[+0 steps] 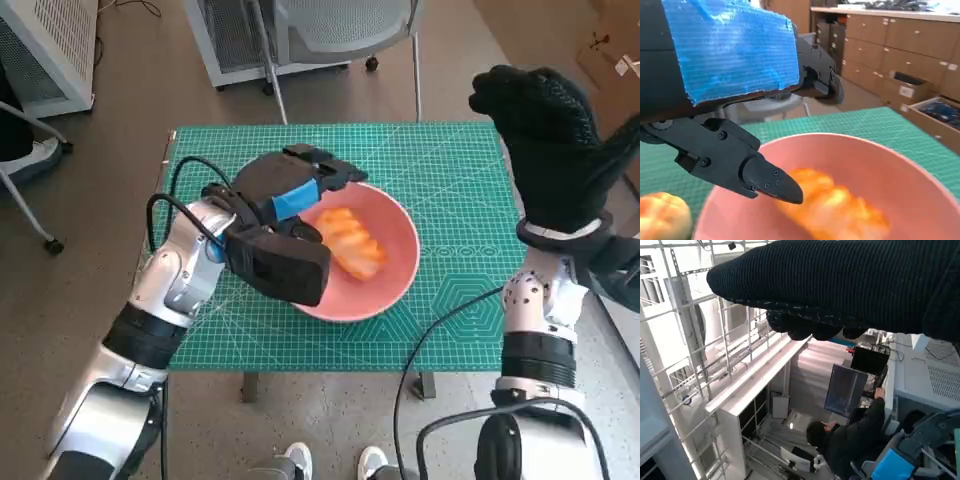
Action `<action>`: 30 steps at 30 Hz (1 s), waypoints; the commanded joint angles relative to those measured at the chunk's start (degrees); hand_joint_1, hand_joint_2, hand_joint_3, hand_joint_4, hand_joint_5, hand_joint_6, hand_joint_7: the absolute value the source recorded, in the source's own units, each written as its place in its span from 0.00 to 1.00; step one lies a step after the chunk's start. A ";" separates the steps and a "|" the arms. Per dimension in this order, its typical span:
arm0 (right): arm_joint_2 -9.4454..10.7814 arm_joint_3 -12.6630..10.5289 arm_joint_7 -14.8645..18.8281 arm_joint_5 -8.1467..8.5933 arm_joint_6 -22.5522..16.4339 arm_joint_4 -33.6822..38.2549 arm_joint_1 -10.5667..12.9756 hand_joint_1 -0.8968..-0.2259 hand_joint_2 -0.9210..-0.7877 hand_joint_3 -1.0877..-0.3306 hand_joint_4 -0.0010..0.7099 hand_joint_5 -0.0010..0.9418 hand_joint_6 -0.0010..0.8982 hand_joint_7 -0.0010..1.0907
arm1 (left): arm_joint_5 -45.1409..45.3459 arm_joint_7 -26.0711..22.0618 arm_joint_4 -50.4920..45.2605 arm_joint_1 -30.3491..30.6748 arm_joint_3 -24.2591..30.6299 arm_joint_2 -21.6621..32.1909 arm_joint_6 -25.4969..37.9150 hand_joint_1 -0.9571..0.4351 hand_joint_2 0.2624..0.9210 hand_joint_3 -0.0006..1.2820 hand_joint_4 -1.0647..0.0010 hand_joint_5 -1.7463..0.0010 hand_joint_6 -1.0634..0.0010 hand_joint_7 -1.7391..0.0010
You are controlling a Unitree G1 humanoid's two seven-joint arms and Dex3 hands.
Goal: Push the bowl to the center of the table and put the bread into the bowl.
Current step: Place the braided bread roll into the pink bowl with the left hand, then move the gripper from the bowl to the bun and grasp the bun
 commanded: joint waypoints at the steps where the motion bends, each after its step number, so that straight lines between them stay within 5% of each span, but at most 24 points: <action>1: 0.06 0.29 -0.39 -0.26 0.03 1.19 1.02 0.43 0.00 0.49 0.47 0.00 0.49 0.00 | 1.22 1.30 -1.42 1.27 -0.14 0.56 0.36 0.19 0.98 0.01 0.99 1.00 0.79 0.96; 19: 0.16 0.54 1.17 0.62 0.30 3.07 0.01 0.41 0.00 0.51 0.48 0.00 0.50 0.00 | -1.07 2.33 -6.08 3.92 4.07 3.67 -0.74 0.14 1.00 0.09 0.98 1.00 0.75 0.96; 30: 0.57 0.51 1.76 0.93 0.26 3.93 -0.35 0.40 0.00 0.51 0.48 0.00 0.50 0.01 | 0.05 12.20 -15.07 10.25 12.26 4.20 3.36 0.19 1.00 0.04 0.91 0.99 0.69 0.97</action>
